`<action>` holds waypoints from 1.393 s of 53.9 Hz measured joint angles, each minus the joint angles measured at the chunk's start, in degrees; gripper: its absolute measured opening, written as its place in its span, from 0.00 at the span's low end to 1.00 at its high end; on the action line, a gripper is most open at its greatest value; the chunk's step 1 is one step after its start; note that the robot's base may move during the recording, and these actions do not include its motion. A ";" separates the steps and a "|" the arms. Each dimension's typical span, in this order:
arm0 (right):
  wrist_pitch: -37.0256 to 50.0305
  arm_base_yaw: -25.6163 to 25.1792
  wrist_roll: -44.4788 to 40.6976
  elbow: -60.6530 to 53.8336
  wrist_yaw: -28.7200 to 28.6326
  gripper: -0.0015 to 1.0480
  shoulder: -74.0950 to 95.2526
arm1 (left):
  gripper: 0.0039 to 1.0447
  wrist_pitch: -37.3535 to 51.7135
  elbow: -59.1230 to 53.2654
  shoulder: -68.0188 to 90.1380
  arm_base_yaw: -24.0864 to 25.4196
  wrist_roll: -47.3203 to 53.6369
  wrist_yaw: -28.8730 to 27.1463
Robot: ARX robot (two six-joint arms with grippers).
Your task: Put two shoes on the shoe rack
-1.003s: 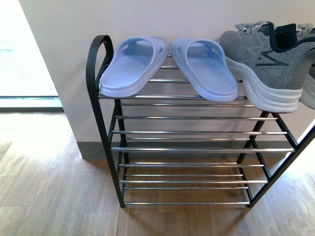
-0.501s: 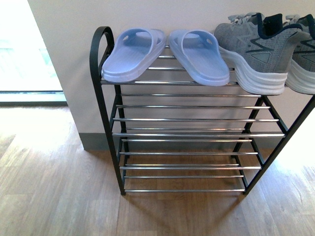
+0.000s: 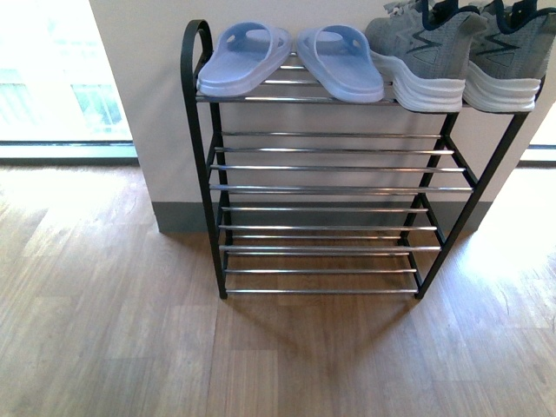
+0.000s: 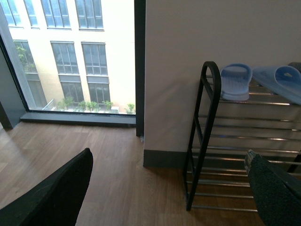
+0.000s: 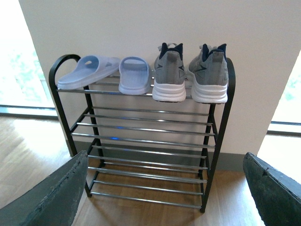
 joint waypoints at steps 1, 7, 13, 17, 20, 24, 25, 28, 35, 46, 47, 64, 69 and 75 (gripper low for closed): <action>0.00 0.00 0.00 0.00 0.00 0.91 0.00 | 0.91 0.00 0.00 0.00 0.00 0.00 0.02; 0.00 0.00 0.00 0.00 0.02 0.91 0.02 | 0.91 0.00 0.00 0.00 0.00 0.00 0.07; 0.00 0.00 0.00 0.00 0.00 0.91 0.00 | 0.91 0.00 0.00 0.00 0.00 0.00 0.04; 0.00 0.00 0.00 0.00 0.04 0.91 -0.02 | 0.91 0.00 0.00 0.00 0.00 0.00 0.11; 0.00 0.00 0.00 0.00 0.00 0.91 0.00 | 0.91 0.00 0.00 0.00 0.00 0.00 -0.04; 0.00 0.00 0.00 0.00 -0.22 0.91 0.00 | 0.91 0.00 -0.02 0.00 0.00 -0.02 -0.22; 0.00 0.00 0.00 0.00 -0.22 0.91 -0.02 | 0.91 0.00 -0.02 0.00 0.00 0.00 -0.22; -0.02 0.00 0.00 0.00 -0.07 0.91 -0.02 | 0.91 0.00 -0.02 0.00 0.00 0.00 -0.07; -0.02 0.00 0.00 0.00 -0.13 0.91 -0.02 | 0.91 0.00 -0.02 0.00 0.00 0.00 -0.04; -0.02 0.04 0.00 0.00 0.17 0.91 0.00 | 0.91 0.00 -0.02 0.00 0.02 0.02 0.17; -0.02 0.04 0.02 0.00 0.17 0.91 0.00 | 0.91 0.00 0.00 0.00 0.02 0.00 0.15; -0.02 0.04 0.00 0.00 0.13 0.91 0.00 | 0.91 0.00 0.00 0.00 0.02 0.00 0.11; -0.02 0.04 0.00 0.00 0.13 0.91 0.00 | 0.91 0.00 0.00 0.00 0.02 0.00 0.13; -0.02 0.04 0.00 0.00 0.07 0.91 -0.02 | 0.91 0.00 -0.02 0.00 0.02 0.00 0.11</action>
